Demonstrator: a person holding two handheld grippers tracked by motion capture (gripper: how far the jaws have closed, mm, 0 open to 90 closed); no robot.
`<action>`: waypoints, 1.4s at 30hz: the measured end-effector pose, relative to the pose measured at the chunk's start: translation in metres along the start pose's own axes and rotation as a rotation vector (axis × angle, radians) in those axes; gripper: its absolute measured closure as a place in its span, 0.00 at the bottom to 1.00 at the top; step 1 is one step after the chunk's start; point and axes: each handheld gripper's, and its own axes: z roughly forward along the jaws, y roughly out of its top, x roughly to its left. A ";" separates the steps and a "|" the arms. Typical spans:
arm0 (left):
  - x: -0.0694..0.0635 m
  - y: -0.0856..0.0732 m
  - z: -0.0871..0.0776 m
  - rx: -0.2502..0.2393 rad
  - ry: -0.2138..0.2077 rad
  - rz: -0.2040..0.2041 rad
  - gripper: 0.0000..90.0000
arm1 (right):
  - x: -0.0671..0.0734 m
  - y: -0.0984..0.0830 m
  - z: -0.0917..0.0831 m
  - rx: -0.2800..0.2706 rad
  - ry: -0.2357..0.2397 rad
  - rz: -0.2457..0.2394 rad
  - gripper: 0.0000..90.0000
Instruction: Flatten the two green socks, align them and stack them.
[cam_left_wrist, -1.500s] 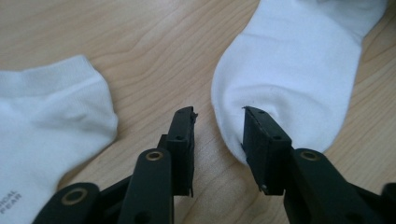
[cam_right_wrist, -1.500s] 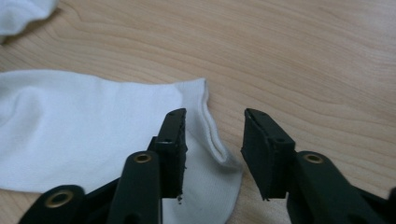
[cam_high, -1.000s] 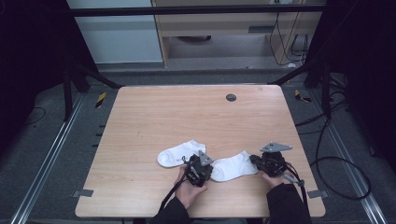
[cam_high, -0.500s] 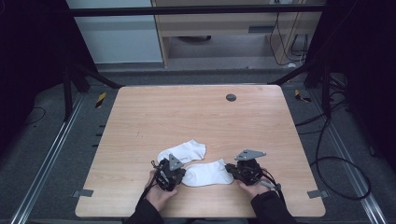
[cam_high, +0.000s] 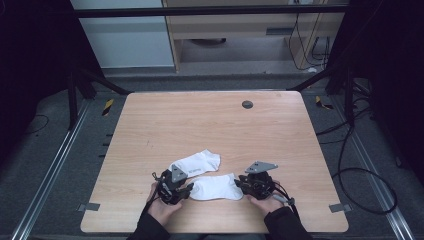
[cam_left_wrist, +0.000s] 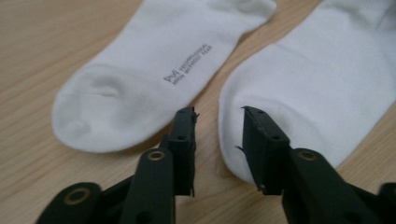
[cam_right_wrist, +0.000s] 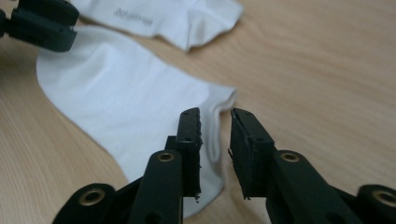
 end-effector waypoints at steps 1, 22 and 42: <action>0.002 0.001 -0.003 -0.012 0.001 -0.006 0.68 | 0.000 0.000 0.000 0.000 0.000 0.000 0.77; 0.082 -0.003 0.001 -0.070 0.138 -0.203 0.65 | -0.018 0.061 0.071 -0.054 -0.042 0.051 0.67; 0.074 -0.003 0.017 0.014 0.111 -0.181 0.93 | -0.011 0.059 0.100 0.026 -0.036 0.010 0.93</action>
